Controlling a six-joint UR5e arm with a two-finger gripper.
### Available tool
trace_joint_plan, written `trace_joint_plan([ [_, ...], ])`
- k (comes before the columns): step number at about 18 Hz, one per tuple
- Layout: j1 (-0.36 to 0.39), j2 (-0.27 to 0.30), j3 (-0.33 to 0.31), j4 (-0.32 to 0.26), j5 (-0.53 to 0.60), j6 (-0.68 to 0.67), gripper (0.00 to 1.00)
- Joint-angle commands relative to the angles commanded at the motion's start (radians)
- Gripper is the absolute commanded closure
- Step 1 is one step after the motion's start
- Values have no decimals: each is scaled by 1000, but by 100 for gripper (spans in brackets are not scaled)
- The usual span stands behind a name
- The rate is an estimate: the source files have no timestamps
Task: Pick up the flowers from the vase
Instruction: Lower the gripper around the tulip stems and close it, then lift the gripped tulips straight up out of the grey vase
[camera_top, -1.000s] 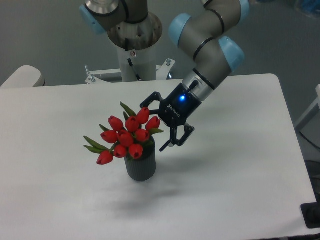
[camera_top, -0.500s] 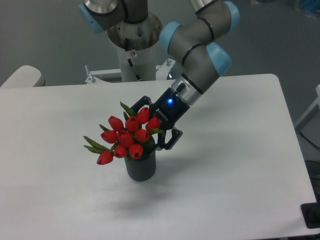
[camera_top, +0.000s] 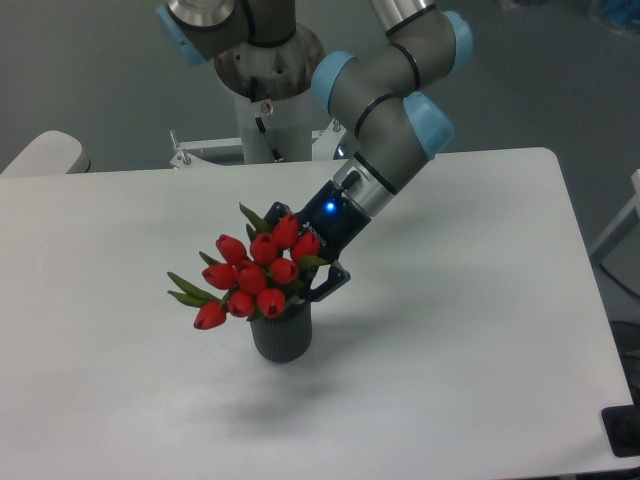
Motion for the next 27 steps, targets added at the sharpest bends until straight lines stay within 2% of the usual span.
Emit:
trace_joint_plan([
  [3,2,-3,5,11,0,-2,68],
  [15,24,1,15,9,-47,-32,68],
  [21,49,64,17,9,-132,-115,68],
  [27,52,92,41,8,-140,-170,68],
])
